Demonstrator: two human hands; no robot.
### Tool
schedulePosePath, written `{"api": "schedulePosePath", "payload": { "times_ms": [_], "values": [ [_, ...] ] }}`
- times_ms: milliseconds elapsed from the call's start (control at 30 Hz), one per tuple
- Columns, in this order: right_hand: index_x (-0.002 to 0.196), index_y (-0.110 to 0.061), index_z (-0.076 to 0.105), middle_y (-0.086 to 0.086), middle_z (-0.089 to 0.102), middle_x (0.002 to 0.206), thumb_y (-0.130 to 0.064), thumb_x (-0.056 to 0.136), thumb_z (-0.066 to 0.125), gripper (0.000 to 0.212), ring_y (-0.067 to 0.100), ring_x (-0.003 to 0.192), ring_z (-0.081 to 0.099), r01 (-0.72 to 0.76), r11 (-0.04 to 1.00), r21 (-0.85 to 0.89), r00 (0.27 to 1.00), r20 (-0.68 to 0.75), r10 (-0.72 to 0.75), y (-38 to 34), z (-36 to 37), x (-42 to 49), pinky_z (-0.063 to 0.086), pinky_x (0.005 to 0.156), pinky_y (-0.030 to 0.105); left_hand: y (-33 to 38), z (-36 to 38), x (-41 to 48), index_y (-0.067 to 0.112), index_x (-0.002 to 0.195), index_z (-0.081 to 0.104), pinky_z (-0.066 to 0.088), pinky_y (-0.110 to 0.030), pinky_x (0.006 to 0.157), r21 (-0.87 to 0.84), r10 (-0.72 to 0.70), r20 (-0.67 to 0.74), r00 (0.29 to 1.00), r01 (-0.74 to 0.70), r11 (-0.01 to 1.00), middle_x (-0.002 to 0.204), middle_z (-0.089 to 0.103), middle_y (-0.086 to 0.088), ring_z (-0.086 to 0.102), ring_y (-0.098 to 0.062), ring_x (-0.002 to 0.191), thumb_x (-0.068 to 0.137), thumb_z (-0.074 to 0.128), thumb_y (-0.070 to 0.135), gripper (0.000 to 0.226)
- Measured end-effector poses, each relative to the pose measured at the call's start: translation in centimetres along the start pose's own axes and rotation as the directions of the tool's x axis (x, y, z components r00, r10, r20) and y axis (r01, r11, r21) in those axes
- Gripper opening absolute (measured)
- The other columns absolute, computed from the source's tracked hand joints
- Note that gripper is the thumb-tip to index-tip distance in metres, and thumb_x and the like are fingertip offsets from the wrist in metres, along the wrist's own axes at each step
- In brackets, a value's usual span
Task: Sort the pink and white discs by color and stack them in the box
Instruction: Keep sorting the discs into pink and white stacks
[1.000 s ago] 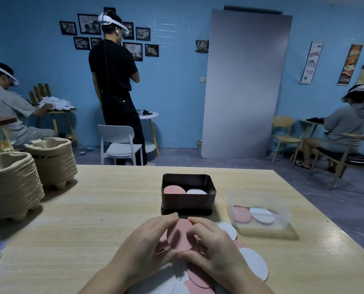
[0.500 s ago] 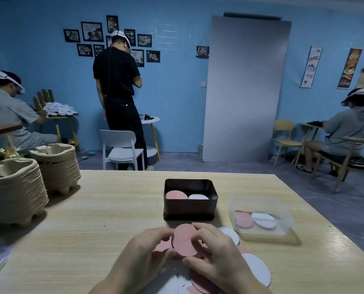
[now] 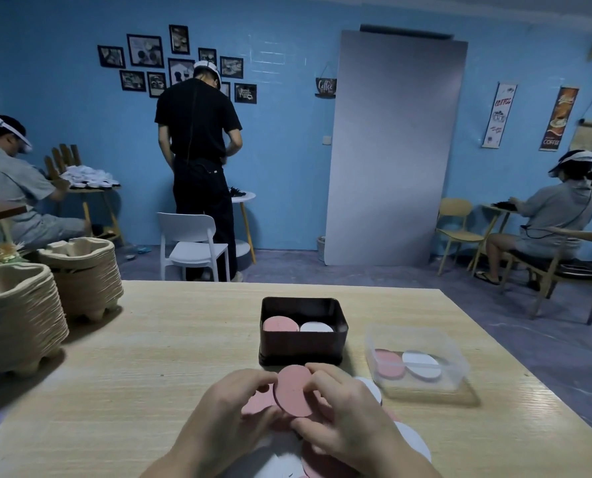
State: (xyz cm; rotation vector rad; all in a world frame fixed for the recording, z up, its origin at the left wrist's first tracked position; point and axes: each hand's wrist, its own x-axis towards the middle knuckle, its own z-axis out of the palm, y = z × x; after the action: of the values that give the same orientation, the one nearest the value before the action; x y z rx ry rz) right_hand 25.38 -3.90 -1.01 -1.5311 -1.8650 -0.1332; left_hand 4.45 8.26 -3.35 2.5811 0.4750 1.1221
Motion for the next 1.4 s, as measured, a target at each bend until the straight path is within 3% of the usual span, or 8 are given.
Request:
{"api": "schedulePosePath", "payload": {
  "times_ms": [67, 200, 367, 500, 733, 833, 967, 1400],
  "values": [
    [0.086, -0.024, 0.054, -0.016, 0.06, 0.106, -0.046, 0.073, 0.078, 0.035, 0.002, 0.092, 0.057, 0.0, 1.0, 0.0, 1.0, 0.008, 0.0, 0.1, -0.6, 0.5, 0.049, 0.074, 0.02, -0.2, -0.1, 0.5, 0.03, 0.118, 0.068, 0.048, -0.012, 0.078, -0.008, -0.013, 0.019, 1.0, 0.013, 1.0, 0.104, 0.067, 0.024, 0.059, 0.009, 0.094, 0.081, 0.075, 0.041, 0.039],
    [0.083, -0.021, 0.053, -0.006, 0.061, 0.097, -0.044, 0.073, 0.077, 0.035, 0.015, 0.091, 0.059, 0.001, 1.0, -0.019, 1.0, 0.02, 0.0, 1.1, -2.0, 2.5, 0.05, 0.071, 0.036, -0.5, -0.9, 2.5, 0.034, 0.12, 0.063, 0.049, -0.018, 0.085, 0.03, -0.01, 0.041, 0.999, 0.009, 1.0, 0.11, 0.065, 0.025, 0.059, 0.006, 0.101, 0.085, 0.071, 0.044, 0.037],
    [0.083, -0.02, 0.054, -0.006, 0.063, 0.097, -0.045, 0.073, 0.078, 0.036, 0.016, 0.095, 0.06, -0.003, 0.998, -0.066, 0.996, -0.085, -0.003, 3.4, -4.2, 6.1, 0.049, 0.077, 0.031, -1.5, -1.8, 6.1, 0.03, 0.125, 0.061, 0.049, -0.031, 0.094, 0.214, 0.056, 0.037, 0.998, -0.063, 0.975, 0.126, 0.063, 0.016, 0.06, -0.011, 0.113, 0.091, 0.062, 0.046, 0.038],
    [0.08, -0.023, 0.052, -0.013, 0.051, 0.076, -0.05, 0.071, 0.073, 0.036, 0.012, 0.073, 0.049, -0.093, 0.99, -0.107, 0.992, -0.093, 0.083, 5.5, -4.9, 9.1, 0.048, 0.067, 0.034, -3.0, -1.6, 7.8, 0.032, 0.125, 0.061, 0.045, -0.033, 0.101, 0.26, 0.027, 0.084, 0.996, -0.048, 0.964, 0.134, 0.058, 0.018, 0.053, -0.009, 0.123, 0.098, 0.048, 0.052, 0.036],
    [0.078, -0.029, 0.05, -0.016, 0.055, 0.078, -0.067, 0.062, 0.065, 0.043, 0.01, 0.08, 0.047, -0.206, 0.952, -0.227, 0.976, 0.02, 0.216, 8.9, -3.8, 11.9, 0.036, 0.069, 0.028, -5.2, -0.6, 8.3, 0.036, 0.121, 0.063, 0.04, -0.031, 0.1, 0.235, 0.006, 0.079, 0.997, -0.025, 0.972, 0.129, 0.055, 0.026, 0.05, -0.002, 0.123, 0.102, 0.043, 0.052, 0.031],
    [0.081, -0.029, 0.056, -0.016, 0.061, 0.082, -0.068, 0.06, 0.064, 0.045, 0.01, 0.088, 0.05, -0.215, 0.958, -0.191, 0.972, 0.057, 0.229, 10.1, -3.5, 12.5, 0.045, 0.08, 0.031, -5.4, -0.5, 8.0, 0.036, 0.12, 0.063, 0.037, -0.03, 0.101, 0.228, 0.01, 0.075, 0.997, -0.027, 0.973, 0.129, 0.056, 0.023, 0.05, -0.002, 0.122, 0.103, 0.043, 0.051, 0.031],
    [0.086, -0.03, 0.06, -0.018, 0.065, 0.094, -0.07, 0.056, 0.064, 0.05, 0.011, 0.098, 0.05, -0.215, 0.948, -0.233, 0.96, 0.13, 0.249, 11.1, -3.9, 13.1, 0.044, 0.09, 0.033, -5.5, -0.4, 7.7, 0.034, 0.12, 0.063, 0.037, -0.029, 0.101, 0.216, 0.006, 0.078, 0.997, -0.023, 0.976, 0.129, 0.056, 0.021, 0.049, -0.004, 0.124, 0.103, 0.044, 0.049, 0.03],
    [0.081, -0.036, 0.065, -0.02, 0.064, 0.086, -0.069, 0.054, 0.077, 0.044, 0.003, 0.09, 0.051, -0.264, 0.942, -0.207, 0.913, 0.262, 0.313, 11.2, -3.9, 13.5, 0.042, 0.074, 0.025, -5.1, -0.4, 7.7, 0.032, 0.119, 0.061, 0.034, -0.025, 0.101, 0.186, 0.001, 0.084, 0.997, -0.017, 0.982, 0.129, 0.053, 0.022, 0.045, -0.001, 0.126, 0.103, 0.043, 0.045, 0.027]
  ]
}}
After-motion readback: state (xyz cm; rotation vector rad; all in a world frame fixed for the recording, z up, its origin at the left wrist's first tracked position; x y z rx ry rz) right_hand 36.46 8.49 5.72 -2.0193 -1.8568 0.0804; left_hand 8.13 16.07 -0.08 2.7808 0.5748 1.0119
